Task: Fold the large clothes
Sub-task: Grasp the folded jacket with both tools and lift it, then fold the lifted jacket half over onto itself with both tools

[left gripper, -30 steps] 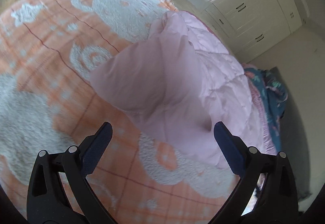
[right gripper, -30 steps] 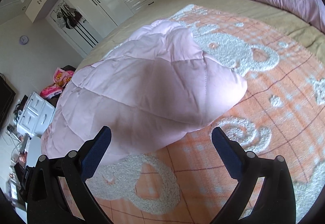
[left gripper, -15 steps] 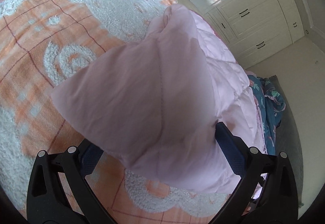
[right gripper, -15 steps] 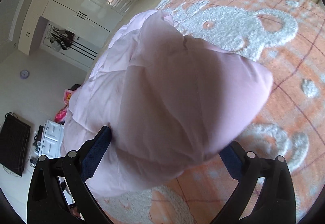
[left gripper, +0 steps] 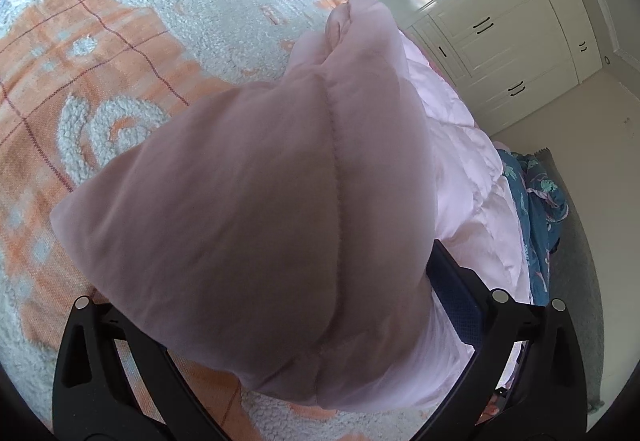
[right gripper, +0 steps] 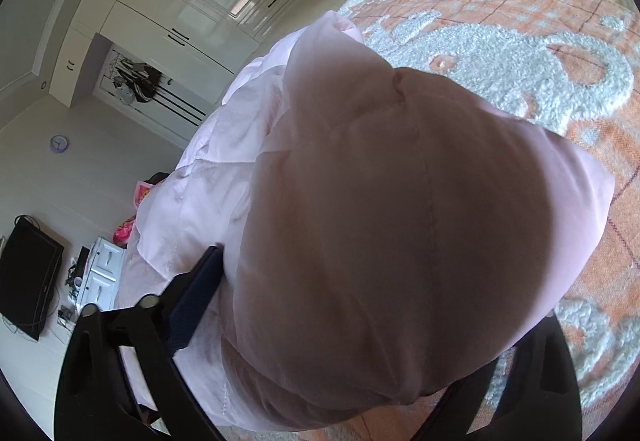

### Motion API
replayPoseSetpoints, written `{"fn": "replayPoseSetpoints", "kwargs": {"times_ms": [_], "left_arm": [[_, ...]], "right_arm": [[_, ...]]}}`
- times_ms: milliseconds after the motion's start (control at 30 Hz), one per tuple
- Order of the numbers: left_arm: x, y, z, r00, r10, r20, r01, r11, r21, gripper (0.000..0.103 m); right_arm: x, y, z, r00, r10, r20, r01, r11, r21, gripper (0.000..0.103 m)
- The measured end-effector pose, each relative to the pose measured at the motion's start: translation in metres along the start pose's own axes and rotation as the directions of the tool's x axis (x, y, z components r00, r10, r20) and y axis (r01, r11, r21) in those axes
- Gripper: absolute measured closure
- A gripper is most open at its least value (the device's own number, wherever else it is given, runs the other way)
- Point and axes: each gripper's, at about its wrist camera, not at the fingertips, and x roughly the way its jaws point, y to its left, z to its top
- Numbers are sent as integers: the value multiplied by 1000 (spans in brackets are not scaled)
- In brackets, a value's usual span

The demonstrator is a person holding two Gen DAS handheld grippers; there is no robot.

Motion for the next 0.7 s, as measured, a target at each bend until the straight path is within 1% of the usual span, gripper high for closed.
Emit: {"fn": "replayPoseSetpoints", "kwargs": {"times_ms": [100, 200, 233, 300, 333, 400, 433, 500, 533, 600, 700], "left_arm": [[3, -1, 1, 1000, -2, 4, 2, 1000, 9, 8], [4, -3, 1, 1000, 5, 11, -5, 1000, 22, 10], [3, -4, 1, 1000, 3, 13, -3, 1000, 24, 11], [2, -6, 0, 1000, 1, 20, -1, 999, 44, 19], [2, -8, 0, 1000, 2, 24, -4, 998, 56, 22], [0, -12, 0, 999, 4, 34, -7, 997, 81, 31], [-1, -14, 0, 999, 8, 38, -11, 996, 94, 33], [-2, -19, 1, 999, 10, 43, -15, 994, 113, 41], [-3, -21, 1, 999, 14, 48, -20, 991, 129, 43], [-6, -27, 0, 998, 19, 61, -29, 986, 164, 53], [-11, -37, 0, 996, 28, 82, -46, 975, 218, 61]], "right_arm": [[-1, 3, 2, 999, 41, 0, -41, 999, -11, 37], [-2, 6, 4, 997, 74, -3, -74, 996, -44, 48], [-2, 7, 5, 997, 77, -4, -77, 996, -50, 49], [-4, 10, 5, 997, 78, 1, -77, 994, -75, 52], [-4, 13, 5, 998, 70, 3, -70, 993, -96, 53], [-6, 18, 4, 998, 61, 10, -59, 989, -133, 55], [-7, 21, 4, 998, 57, 14, -54, 987, -151, 56], [-8, 25, 3, 999, 46, 19, -42, 983, -177, 58], [-9, 26, 2, 999, 43, 24, -38, 981, -191, 59], [-12, 32, 0, 999, 30, 33, -21, 974, -226, 61], [-14, 45, -4, 999, 9, 51, 5, 961, -277, 63]]}}
